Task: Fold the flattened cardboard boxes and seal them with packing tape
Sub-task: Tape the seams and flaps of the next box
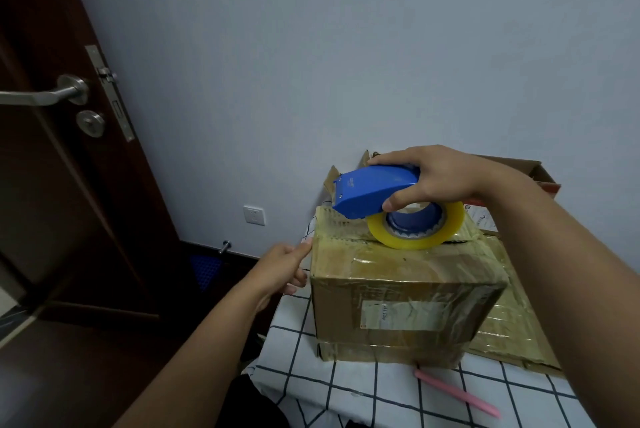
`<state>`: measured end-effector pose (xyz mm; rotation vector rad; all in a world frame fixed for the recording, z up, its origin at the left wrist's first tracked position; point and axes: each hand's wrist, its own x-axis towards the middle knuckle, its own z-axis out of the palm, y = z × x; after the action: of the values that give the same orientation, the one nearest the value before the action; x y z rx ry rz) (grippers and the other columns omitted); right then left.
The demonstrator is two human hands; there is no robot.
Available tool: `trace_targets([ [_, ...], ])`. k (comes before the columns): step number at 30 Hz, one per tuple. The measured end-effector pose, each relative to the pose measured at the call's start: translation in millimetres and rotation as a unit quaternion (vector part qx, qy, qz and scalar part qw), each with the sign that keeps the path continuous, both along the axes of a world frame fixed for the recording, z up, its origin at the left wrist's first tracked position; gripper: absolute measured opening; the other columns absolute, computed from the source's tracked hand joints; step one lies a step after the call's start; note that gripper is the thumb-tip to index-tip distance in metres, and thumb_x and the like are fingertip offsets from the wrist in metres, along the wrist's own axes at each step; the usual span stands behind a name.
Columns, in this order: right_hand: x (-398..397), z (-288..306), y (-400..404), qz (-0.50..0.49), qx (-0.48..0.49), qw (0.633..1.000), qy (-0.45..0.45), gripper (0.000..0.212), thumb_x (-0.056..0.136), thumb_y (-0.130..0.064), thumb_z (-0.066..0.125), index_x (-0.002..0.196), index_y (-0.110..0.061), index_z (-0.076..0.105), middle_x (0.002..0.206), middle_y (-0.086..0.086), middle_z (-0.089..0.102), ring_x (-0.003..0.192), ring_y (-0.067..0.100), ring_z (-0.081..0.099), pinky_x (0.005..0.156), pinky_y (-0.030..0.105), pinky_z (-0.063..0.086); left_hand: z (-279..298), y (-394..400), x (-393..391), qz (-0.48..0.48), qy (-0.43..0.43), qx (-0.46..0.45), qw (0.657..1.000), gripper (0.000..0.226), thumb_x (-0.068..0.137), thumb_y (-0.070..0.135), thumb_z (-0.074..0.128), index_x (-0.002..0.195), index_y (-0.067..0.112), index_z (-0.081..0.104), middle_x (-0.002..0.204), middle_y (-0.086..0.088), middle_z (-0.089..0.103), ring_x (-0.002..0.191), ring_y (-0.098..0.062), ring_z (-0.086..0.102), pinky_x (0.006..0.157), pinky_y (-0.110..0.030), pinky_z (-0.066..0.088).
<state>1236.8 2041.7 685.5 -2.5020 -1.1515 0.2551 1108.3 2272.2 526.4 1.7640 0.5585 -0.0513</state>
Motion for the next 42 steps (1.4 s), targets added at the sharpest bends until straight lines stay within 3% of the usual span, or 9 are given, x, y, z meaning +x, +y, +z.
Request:
trace_targets([
  [3, 0, -1, 0, -0.002, 0.002, 1.0, -0.002, 0.071, 0.077, -0.048, 0.079, 0.14, -0.044, 0.046, 0.127, -0.019, 0.051, 0.113, 0.013, 0.053, 0.097, 0.031, 0.042, -1, -8, -8, 0.017, -0.053, 0.113, 0.992, 0.027, 0.097, 0.041, 0.051, 0.119, 0.025, 0.051, 0.101, 0.003, 0.063, 0.094, -0.012, 0.061, 0.087, -0.04, 0.053],
  [6, 1, -2, 1, -0.002, -0.004, 1.0, -0.017, 0.072, 0.077, -0.049, 0.078, 0.141, -0.044, 0.045, 0.125, -0.018, 0.051, 0.111, 0.013, 0.052, 0.092, 0.028, 0.038, 5, -23, -22, -0.049, -0.167, -0.02, 0.985, 0.04, 0.098, 0.045, 0.051, 0.134, 0.051, 0.035, 0.131, 0.022, 0.053, 0.12, -0.003, 0.053, 0.102, -0.035, 0.047],
  [8, 1, -2, 0, -0.002, -0.005, 1.0, -0.018, 0.072, 0.077, -0.049, 0.078, 0.141, -0.043, 0.045, 0.125, -0.018, 0.05, 0.11, 0.012, 0.052, 0.092, 0.027, 0.038, 3, -31, -30, -0.142, -0.172, 0.047, 0.974, 0.071, 0.083, 0.06, 0.064, 0.14, 0.061, 0.022, 0.134, 0.037, 0.045, 0.123, 0.008, 0.048, 0.102, -0.026, 0.047],
  [12, 1, -2, 1, 0.001, -0.015, 0.999, -0.034, 0.074, 0.076, -0.053, 0.077, 0.143, -0.042, 0.045, 0.128, -0.015, 0.053, 0.112, 0.014, 0.053, 0.095, 0.03, 0.041, -1, -36, -28, -0.112, -0.172, 0.19, 0.96, 0.112, 0.065, 0.066, 0.075, 0.151, 0.049, 0.006, 0.162, 0.016, 0.008, 0.14, 0.003, 0.016, 0.114, -0.028, 0.024],
  [15, -1, -1, 2, 0.008, -0.019, 0.998, -0.057, 0.075, 0.077, -0.056, 0.075, 0.144, -0.04, 0.045, 0.125, -0.013, 0.054, 0.111, 0.015, 0.053, 0.094, 0.03, 0.041, 1, -37, -30, -0.111, -0.182, 0.189, 0.959, 0.105, 0.071, 0.058, 0.072, 0.148, 0.049, 0.001, 0.162, 0.015, -0.003, 0.135, 0.008, 0.011, 0.11, -0.02, 0.021],
  [21, -15, 13, 17, 0.027, -0.017, 0.995, -0.095, 0.076, 0.079, -0.055, 0.074, 0.146, -0.038, 0.042, 0.114, -0.015, 0.049, 0.105, 0.012, 0.049, 0.089, 0.028, 0.037, 10, -15, -38, -0.096, -0.176, 0.214, 0.956, 0.109, 0.068, 0.071, 0.064, 0.154, 0.041, 0.004, 0.16, 0.007, 0.024, 0.141, -0.01, 0.033, 0.113, -0.043, 0.037],
  [31, -19, 2, 56, 0.035, -0.027, 0.998, -0.046, 0.08, 0.075, -0.06, 0.075, 0.145, -0.04, 0.042, 0.134, -0.013, 0.053, 0.108, 0.016, 0.059, 0.095, 0.036, 0.05, 8, 17, -57, -0.054, -0.167, 0.193, 0.965, 0.089, 0.075, 0.052, 0.072, 0.137, 0.058, 0.008, 0.117, 0.042, 0.036, 0.106, 0.017, 0.045, 0.087, -0.012, 0.041],
  [38, -17, -4, 71, 0.042, -0.045, 0.997, -0.039, 0.081, 0.074, -0.063, 0.074, 0.145, -0.041, 0.041, 0.134, -0.013, 0.053, 0.109, 0.016, 0.059, 0.096, 0.038, 0.05, 9, 34, -57, -0.086, -0.134, 0.179, 0.971, 0.112, 0.068, 0.056, 0.081, 0.146, 0.056, 0.001, 0.134, 0.036, 0.038, 0.116, 0.016, 0.045, 0.096, -0.017, 0.044],
  [42, -17, -4, 72, 0.043, -0.056, 0.996, -0.048, 0.082, 0.074, -0.064, 0.073, 0.145, -0.043, 0.041, 0.134, -0.015, 0.053, 0.109, 0.016, 0.059, 0.098, 0.038, 0.049, 14, 37, -48, -0.117, -0.141, 0.273, 0.944, 0.127, 0.058, 0.078, 0.073, 0.153, 0.045, -0.006, 0.161, 0.024, -0.005, 0.147, -0.001, 0.007, 0.119, -0.042, 0.025],
])
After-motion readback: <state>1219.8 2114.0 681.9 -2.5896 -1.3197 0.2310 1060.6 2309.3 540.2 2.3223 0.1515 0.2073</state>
